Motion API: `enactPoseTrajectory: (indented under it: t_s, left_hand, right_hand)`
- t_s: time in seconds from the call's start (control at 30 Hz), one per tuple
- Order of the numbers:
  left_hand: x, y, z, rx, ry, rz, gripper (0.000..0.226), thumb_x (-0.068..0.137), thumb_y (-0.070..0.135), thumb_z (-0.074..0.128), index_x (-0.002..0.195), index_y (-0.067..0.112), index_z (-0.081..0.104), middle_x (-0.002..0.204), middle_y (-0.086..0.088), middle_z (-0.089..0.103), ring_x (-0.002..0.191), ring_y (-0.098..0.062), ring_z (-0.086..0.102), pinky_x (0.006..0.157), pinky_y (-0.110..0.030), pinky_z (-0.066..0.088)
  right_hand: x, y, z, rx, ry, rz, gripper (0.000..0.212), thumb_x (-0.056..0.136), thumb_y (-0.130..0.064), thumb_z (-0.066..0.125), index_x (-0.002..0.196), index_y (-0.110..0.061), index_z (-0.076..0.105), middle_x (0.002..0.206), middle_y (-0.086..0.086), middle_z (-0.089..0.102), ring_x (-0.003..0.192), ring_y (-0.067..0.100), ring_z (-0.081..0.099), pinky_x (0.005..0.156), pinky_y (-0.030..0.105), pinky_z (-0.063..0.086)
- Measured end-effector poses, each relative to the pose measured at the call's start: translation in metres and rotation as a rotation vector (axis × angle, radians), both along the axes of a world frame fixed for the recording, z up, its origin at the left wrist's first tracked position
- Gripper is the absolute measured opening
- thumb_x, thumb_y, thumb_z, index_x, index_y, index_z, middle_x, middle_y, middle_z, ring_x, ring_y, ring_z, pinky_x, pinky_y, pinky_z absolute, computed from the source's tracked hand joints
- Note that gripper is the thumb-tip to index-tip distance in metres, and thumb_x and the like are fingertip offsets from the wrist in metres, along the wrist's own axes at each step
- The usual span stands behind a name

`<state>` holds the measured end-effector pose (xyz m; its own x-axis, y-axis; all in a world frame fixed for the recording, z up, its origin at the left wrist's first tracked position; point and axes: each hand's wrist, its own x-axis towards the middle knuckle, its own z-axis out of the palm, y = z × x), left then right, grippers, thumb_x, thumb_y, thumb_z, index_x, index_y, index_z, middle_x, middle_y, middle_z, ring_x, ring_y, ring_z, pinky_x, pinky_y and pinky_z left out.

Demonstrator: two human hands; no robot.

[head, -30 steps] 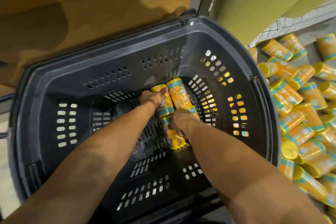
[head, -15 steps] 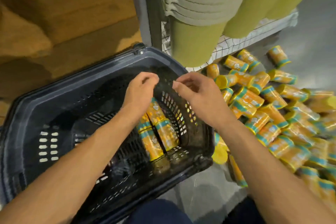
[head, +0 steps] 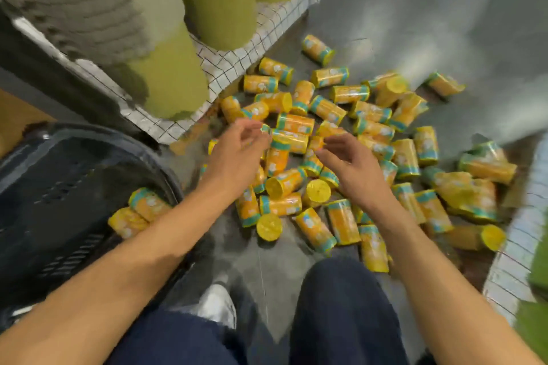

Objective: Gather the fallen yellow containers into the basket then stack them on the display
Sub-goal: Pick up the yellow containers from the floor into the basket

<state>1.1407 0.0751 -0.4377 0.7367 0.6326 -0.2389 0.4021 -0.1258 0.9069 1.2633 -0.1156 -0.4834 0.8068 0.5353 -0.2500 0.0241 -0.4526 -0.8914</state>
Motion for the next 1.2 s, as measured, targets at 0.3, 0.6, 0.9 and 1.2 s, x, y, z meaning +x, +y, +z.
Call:
enactPoseTrajectory:
  t_s: [0.3, 0.6, 0.9, 1.2]
  left_hand:
    - [0.016, -0.072, -0.103, 0.016, 0.214, -0.19, 0.027, 0.099, 0.035, 0.065, 0.123, 0.024, 0.059, 0.122, 0.008, 0.065, 0.12, -0.011, 0.061, 0.097, -0.034, 0.049]
    - [-0.039, -0.082, -0.213, 0.24, 0.575, -0.255, 0.087, 0.071, 0.051, 0.082, 0.141, 0.016, 0.045, 0.139, -0.011, 0.05, 0.134, -0.034, 0.044, 0.109, -0.048, 0.041]
    - [-0.052, -0.078, -0.246, 0.294, 0.602, -0.278, 0.061, 0.079, 0.034, 0.081, 0.125, 0.022, 0.044, 0.117, -0.008, 0.05, 0.106, -0.041, 0.059, 0.073, -0.042, 0.045]
    - [0.04, -0.084, -0.108, 0.18, 0.339, -0.192, 0.077, 0.056, 0.064, 0.077, 0.121, 0.026, 0.058, 0.117, 0.002, 0.061, 0.11, -0.02, 0.06, 0.09, -0.045, 0.055]
  right_hand:
    - [0.003, -0.074, -0.115, -0.209, 0.117, -0.13, 0.068, 0.072, -0.068, 0.075, 0.125, -0.029, 0.06, 0.116, -0.007, 0.07, 0.109, 0.01, 0.066, 0.098, 0.04, 0.054]
    - [-0.04, -0.071, -0.221, -0.556, 0.155, 0.136, 0.08, 0.081, -0.054, 0.082, 0.14, -0.01, 0.051, 0.132, 0.007, 0.062, 0.116, 0.025, 0.061, 0.094, 0.036, 0.049]
    - [-0.069, -0.045, -0.273, -0.813, -0.015, 0.223, 0.094, 0.077, -0.052, 0.084, 0.146, -0.008, 0.037, 0.137, 0.013, 0.051, 0.128, 0.033, 0.052, 0.101, 0.041, 0.045]
    - [-0.033, -0.067, -0.153, -0.205, 0.244, -0.077, 0.065, 0.06, -0.053, 0.079, 0.113, -0.027, 0.052, 0.102, -0.009, 0.066, 0.091, 0.005, 0.066, 0.072, 0.019, 0.05]
